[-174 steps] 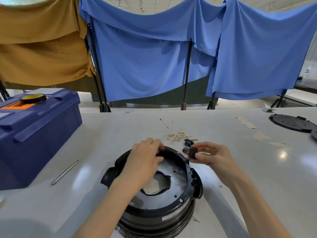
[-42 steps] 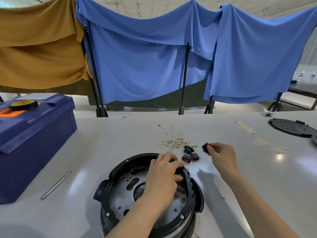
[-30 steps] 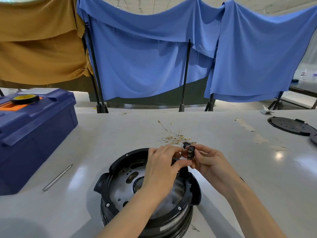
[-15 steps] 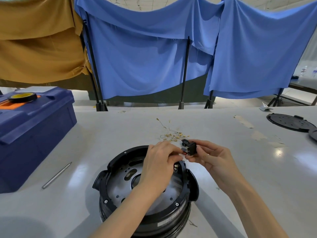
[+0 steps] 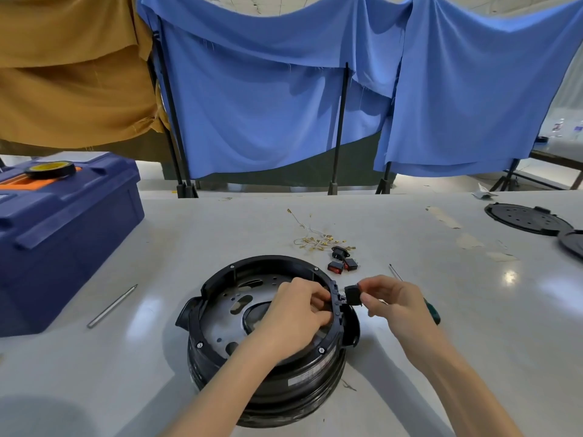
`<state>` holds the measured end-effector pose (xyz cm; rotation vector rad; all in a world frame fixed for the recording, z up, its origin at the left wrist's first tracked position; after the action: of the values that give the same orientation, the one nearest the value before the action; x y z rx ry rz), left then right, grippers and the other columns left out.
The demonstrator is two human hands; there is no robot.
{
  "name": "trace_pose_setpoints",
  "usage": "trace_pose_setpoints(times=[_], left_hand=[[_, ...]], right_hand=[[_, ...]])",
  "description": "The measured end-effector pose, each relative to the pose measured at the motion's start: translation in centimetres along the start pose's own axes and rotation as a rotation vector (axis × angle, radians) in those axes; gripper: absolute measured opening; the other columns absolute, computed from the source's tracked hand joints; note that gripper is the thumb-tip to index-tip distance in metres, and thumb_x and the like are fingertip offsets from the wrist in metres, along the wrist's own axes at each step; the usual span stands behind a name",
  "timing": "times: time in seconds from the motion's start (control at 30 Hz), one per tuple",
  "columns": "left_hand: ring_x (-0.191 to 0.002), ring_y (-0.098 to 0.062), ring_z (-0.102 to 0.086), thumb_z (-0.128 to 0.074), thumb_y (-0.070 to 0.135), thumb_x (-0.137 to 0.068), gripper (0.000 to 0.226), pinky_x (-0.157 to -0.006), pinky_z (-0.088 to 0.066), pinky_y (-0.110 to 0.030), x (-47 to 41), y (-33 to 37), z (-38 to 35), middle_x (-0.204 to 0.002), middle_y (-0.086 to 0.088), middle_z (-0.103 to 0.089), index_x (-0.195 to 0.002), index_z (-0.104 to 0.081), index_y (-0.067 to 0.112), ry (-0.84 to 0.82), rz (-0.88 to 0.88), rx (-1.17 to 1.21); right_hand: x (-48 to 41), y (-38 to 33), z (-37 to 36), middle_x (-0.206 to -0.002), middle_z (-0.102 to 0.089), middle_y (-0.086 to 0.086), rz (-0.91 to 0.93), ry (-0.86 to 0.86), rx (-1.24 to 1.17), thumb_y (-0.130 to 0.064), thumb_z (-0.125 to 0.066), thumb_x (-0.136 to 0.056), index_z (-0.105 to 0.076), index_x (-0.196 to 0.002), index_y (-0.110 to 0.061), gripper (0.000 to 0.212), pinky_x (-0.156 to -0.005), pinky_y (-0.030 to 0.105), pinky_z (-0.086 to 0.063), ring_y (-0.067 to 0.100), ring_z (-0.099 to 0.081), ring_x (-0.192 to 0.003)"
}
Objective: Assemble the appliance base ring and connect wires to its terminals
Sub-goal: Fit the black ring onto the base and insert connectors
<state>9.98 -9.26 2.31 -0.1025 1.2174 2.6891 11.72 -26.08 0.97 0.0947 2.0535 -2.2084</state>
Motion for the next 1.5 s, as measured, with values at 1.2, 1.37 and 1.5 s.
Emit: trace_pose_setpoints(times=[1.2, 1.37, 1.5], left_hand=[[-0.082, -0.002, -0.060, -0.064, 0.016, -0.090, 0.018, -0.069, -0.050, -0.015, 0.3, 0.0, -0.4, -0.093, 0.008, -0.066, -0.105, -0.066, 0.027, 0.033, -0.007, -0.014], [-0.078, -0.006, -0.063, -0.063, 0.025, -0.091, 0.011, -0.074, -0.057, -0.029, 0.4, 0.1, -0.3, -0.090, 0.006, -0.067, -0.101, -0.068, 0.025, 0.057, -0.001, -0.003], [-0.081, -0.005, -0.063, -0.066, 0.028, -0.089, 0.013, -0.076, -0.057, -0.027, 0.3, -0.2, -0.2, -0.090, 0.007, -0.067, -0.102, -0.069, 0.024, 0.087, 0.006, 0.008]], right_hand=[[0.7, 0.3, -1.4, -0.080, -0.070, 0.011, 0.077, 0.004, 0.117, 0.018, -0.063, -0.078, -0.070, -0.075, -0.009, 0.028, -0.071, 0.030, -0.056, 0.016, -0.064, -0.075], [0.9, 0.2, -1.2, -0.076, -0.072, 0.003, 0.096, 0.027, 0.087, 0.016, -0.067, -0.076, -0.071, -0.074, -0.011, 0.027, -0.067, 0.022, -0.055, 0.011, -0.066, -0.071], [1.0, 0.0, -1.3, -0.071, -0.073, 0.000, 0.103, 0.044, 0.063, 0.013, -0.070, -0.076, -0.072, -0.069, -0.012, 0.026, -0.063, 0.014, -0.051, 0.007, -0.068, -0.065]])
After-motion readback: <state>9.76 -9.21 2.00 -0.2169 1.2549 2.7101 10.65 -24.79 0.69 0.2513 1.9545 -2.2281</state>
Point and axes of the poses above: each hand's wrist, its own x-axis away from the middle knuckle, its own z-axis out of the back of the hand, y = z × x, the point moved 8 cm from there along -x, towards the middle knuckle
